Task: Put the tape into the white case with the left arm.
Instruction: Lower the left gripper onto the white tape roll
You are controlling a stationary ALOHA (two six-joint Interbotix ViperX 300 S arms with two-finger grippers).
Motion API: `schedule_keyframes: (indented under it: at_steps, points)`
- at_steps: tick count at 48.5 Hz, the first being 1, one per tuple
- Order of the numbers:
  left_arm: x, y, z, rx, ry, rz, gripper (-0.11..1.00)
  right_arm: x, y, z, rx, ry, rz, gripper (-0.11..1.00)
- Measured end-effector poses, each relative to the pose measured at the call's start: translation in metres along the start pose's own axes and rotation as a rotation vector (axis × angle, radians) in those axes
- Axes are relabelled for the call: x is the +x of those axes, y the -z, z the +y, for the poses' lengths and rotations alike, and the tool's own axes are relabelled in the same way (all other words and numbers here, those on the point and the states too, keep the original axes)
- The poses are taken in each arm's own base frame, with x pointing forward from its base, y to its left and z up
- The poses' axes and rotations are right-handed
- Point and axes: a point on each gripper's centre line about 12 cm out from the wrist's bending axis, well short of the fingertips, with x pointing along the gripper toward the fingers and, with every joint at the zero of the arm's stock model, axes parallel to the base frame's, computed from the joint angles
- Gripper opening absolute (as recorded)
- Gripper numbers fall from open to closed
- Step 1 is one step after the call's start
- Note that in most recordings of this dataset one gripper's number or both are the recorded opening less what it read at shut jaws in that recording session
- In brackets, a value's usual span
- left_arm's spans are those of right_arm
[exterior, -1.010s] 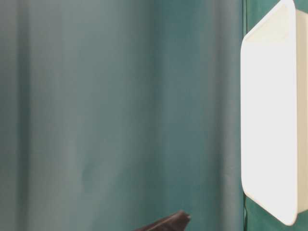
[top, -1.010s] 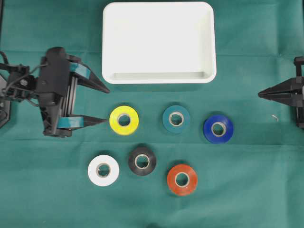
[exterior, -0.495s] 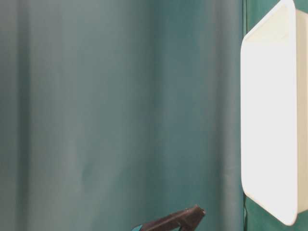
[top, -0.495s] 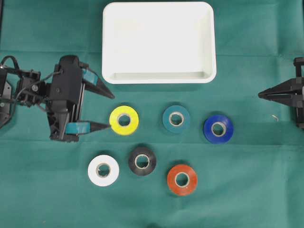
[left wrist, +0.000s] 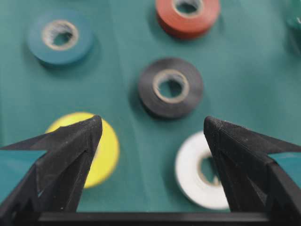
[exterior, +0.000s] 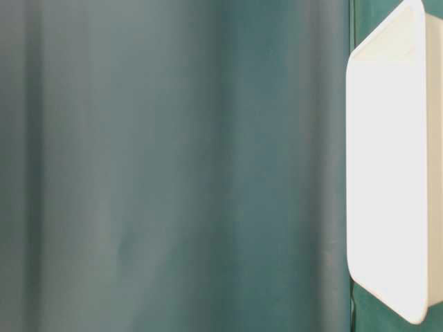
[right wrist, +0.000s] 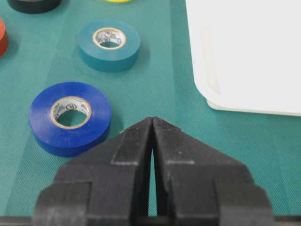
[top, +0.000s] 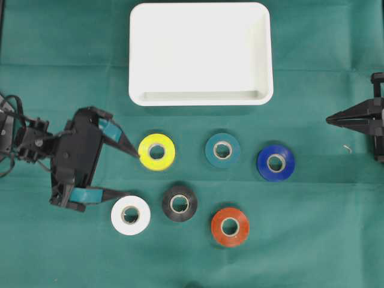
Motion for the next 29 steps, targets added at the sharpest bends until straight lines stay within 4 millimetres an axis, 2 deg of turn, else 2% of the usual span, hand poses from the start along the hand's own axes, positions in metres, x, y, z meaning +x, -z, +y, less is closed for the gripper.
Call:
schedule_keyframes:
  at_steps: [15,29]
  points:
    - [0.009,0.015,-0.006,0.011,0.013,0.100,0.97,0.000,0.000,0.000,0.002,0.000,0.000,-0.09]
    - [0.036,0.035,-0.006,0.013,0.010,0.202,0.95,0.000,-0.001,0.000,0.002,0.000,-0.003,-0.09]
